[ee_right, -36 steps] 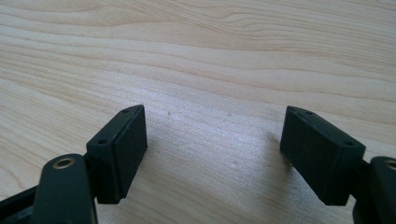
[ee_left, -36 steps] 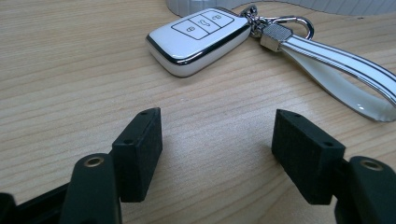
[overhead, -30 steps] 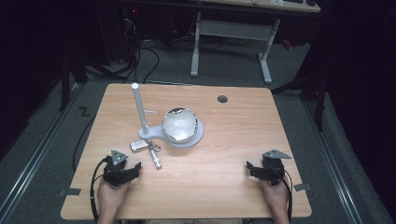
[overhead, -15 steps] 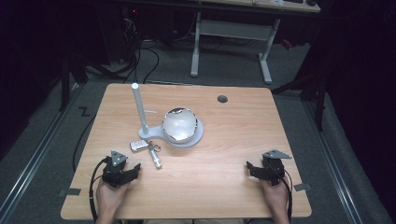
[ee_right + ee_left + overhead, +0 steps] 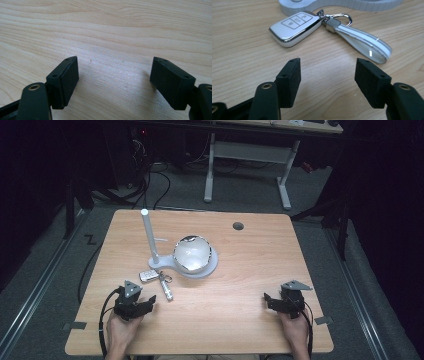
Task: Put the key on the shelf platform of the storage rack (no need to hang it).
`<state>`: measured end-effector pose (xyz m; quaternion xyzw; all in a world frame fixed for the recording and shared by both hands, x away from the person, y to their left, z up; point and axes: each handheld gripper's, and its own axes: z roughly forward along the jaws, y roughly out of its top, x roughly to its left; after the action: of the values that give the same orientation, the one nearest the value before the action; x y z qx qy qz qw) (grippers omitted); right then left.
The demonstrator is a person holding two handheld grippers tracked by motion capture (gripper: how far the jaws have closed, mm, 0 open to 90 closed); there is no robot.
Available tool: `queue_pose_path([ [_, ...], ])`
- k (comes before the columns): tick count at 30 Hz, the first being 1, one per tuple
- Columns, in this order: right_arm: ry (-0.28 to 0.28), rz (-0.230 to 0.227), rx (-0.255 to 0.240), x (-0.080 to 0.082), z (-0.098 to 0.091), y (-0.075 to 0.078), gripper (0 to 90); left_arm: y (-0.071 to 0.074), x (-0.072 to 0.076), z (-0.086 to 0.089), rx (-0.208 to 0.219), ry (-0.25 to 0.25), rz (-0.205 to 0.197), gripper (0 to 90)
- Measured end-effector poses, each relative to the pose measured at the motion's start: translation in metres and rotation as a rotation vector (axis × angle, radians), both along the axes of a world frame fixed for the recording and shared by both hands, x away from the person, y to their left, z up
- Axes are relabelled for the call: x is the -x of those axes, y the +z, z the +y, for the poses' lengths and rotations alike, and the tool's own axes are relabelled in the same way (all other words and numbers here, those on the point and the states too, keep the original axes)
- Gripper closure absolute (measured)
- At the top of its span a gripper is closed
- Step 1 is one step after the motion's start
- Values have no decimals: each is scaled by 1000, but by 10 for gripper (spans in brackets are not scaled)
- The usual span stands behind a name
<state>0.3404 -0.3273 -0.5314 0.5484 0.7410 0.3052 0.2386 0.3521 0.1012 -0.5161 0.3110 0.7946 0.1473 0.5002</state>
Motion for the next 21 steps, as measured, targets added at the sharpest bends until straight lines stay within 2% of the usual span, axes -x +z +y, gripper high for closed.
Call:
queue_pose_path([
  [6, 0, 1, 0, 0, 0, 0, 233, 5, -1, -8, 23, -5, 15, 350],
  [9, -1, 1, -1, 0, 0, 0, 233, 6, -3, -11, 14, -10, 9, 337],
  [12, -1, 1, 0, 0, 0, 0, 233, 11, -6, -14, 39, 2, 16, 339],
  [14, 0, 0, -1, 0, 0, 0, 233, 12, -7, -17, 28, -16, 12, 340],
  [21, 0, 1, -1, 0, 0, 0, 233, 18, -17, -31, 17, -29, 4, 333],
])
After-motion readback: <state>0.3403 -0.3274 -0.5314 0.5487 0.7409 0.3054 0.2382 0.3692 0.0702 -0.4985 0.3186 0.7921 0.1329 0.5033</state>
